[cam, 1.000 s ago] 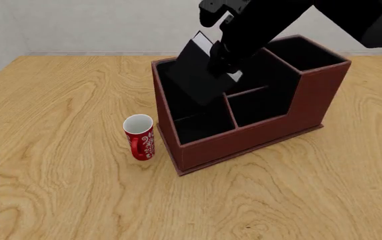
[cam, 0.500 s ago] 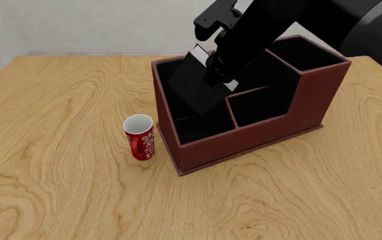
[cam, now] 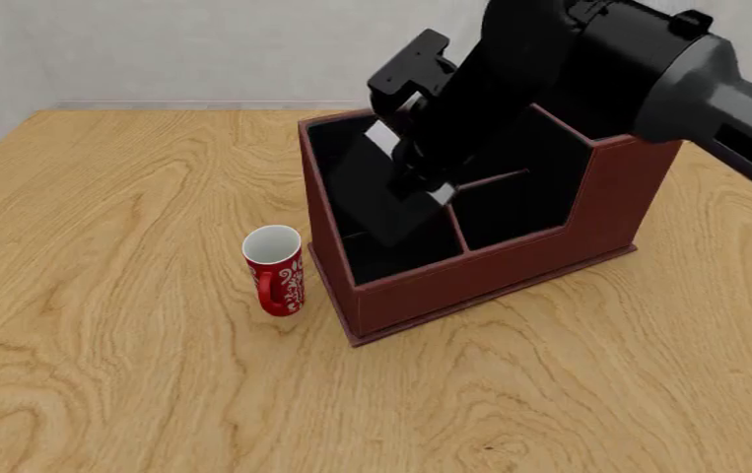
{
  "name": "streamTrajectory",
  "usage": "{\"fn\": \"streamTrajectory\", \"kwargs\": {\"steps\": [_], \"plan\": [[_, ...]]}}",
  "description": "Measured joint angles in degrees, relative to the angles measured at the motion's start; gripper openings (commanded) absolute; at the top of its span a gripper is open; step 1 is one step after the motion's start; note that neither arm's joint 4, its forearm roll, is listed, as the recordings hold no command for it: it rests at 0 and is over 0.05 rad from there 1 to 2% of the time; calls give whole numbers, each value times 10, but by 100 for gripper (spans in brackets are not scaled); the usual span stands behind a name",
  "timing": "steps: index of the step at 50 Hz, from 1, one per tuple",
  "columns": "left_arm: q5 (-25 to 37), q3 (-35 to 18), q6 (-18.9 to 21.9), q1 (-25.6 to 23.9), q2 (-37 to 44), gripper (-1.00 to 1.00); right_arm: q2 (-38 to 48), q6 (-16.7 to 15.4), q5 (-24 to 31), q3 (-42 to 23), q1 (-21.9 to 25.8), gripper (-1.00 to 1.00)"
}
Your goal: Pick up the book and place it in the left compartment of the caddy.
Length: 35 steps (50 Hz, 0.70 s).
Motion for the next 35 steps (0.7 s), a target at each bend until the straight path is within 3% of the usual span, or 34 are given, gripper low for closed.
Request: {"fn": "streamTrajectory", "kwargs": {"steps": [35], "plan": [[26,-26,1,-1,0,100,19,7,-50,46,-9,-100]]}}
